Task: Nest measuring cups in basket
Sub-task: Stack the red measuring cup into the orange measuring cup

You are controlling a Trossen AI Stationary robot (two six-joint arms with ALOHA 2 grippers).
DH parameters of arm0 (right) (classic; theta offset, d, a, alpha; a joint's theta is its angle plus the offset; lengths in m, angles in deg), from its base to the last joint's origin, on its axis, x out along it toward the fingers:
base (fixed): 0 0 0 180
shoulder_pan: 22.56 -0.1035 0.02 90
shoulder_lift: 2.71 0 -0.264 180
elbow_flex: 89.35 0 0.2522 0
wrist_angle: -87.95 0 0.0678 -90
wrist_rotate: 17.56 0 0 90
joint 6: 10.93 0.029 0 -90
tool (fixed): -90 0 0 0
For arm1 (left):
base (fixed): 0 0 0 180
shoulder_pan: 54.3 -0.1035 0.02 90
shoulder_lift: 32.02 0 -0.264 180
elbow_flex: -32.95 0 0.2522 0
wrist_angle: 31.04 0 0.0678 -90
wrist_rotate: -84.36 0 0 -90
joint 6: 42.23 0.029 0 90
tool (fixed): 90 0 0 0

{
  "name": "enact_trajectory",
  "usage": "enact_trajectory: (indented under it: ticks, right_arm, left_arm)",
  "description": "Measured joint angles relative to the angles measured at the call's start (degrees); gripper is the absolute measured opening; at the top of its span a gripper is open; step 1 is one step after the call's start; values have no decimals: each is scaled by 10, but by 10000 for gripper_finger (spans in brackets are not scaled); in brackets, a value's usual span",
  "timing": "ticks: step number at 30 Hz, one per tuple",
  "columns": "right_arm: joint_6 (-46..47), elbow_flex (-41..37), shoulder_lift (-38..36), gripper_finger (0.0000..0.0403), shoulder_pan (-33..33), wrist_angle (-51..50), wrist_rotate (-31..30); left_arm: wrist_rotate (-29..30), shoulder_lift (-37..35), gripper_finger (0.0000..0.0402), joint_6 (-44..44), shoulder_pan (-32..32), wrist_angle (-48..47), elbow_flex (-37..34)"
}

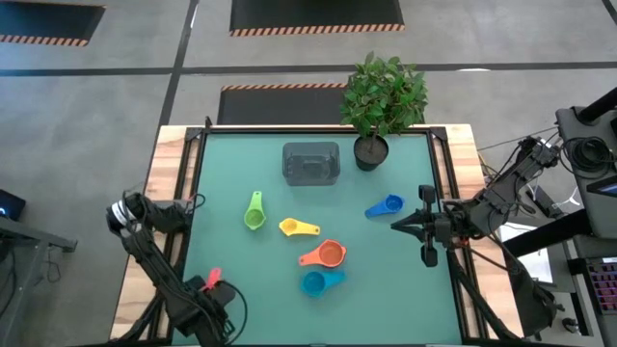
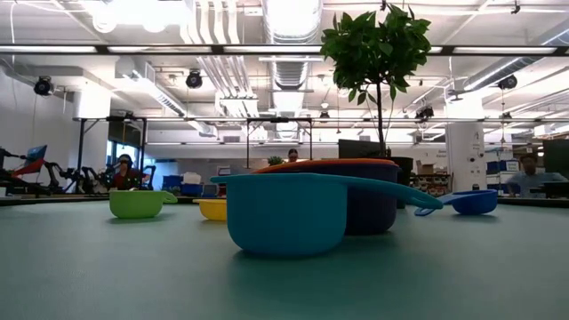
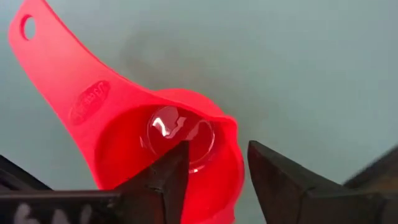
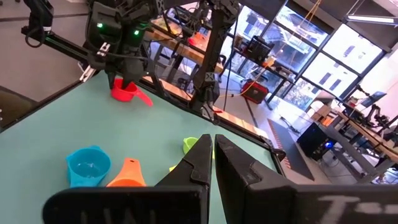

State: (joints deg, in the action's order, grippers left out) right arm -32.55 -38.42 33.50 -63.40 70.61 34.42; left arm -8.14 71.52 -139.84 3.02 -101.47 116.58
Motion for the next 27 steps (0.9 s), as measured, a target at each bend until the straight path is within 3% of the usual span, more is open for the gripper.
enact_trajectory:
  ticks: [6,11,20,27]
  right_arm:
    - [0,0,0,9,0,0,0]
    - [0,0,0,9,0,0,0]
    - [0,0,0,9,0,-1,0]
    - [1,0,0,9,0,-5,0]
  left_arm:
    - [18,8,81,-10,-8,5,0]
    - [109,6,39,-64,-38,5,4]
    - [185,5,48,-95,-130,5,8]
    - [238,0,73,-67,-172,3,8]
